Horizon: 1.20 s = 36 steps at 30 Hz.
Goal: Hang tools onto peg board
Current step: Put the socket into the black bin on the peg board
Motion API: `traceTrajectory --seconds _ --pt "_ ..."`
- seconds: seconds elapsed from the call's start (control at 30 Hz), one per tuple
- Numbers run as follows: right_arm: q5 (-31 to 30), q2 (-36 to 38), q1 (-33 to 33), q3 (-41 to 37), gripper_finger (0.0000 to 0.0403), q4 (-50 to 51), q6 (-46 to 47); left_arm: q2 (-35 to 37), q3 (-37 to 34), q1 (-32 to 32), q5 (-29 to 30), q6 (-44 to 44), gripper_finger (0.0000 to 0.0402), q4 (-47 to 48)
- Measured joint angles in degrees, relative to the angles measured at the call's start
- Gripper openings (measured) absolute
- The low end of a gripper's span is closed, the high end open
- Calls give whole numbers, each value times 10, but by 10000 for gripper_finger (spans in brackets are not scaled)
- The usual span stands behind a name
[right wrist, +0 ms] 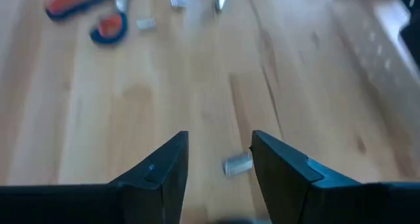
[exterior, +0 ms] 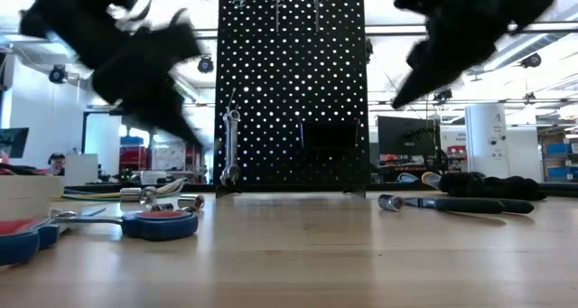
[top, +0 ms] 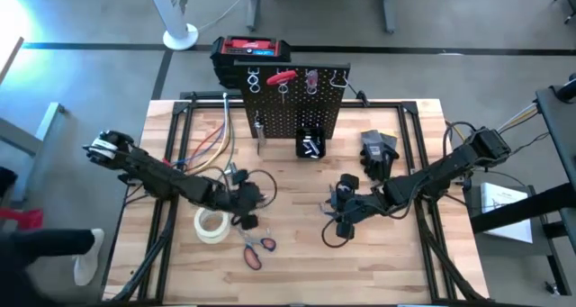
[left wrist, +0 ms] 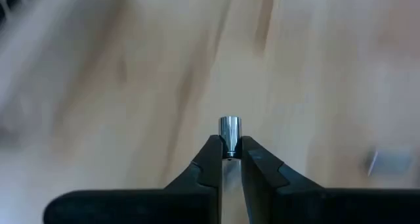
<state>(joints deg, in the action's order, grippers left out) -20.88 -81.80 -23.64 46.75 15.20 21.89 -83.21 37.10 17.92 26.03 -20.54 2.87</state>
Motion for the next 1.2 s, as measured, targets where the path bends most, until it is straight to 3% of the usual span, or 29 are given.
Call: traceTrajectory --seconds 0.1,0.23,0.63,0.93,1.2 --pt "0 0 -5 -25 149 0 29 12 12 -36 -6 64 27 -87" --pt "0 0 -10 -55 143 -6 75 10 39 -108 -64 119 26 -157" --pt "-16 0 -28 -135 120 -84 145 -57 128 -259 -130 153 24 -226" --pt "-17 0 -28 -143 141 -107 185 -147 195 -286 -139 133 36 -242" --pt "-17 0 -50 -143 182 -107 222 -174 215 -286 -94 119 97 -233"
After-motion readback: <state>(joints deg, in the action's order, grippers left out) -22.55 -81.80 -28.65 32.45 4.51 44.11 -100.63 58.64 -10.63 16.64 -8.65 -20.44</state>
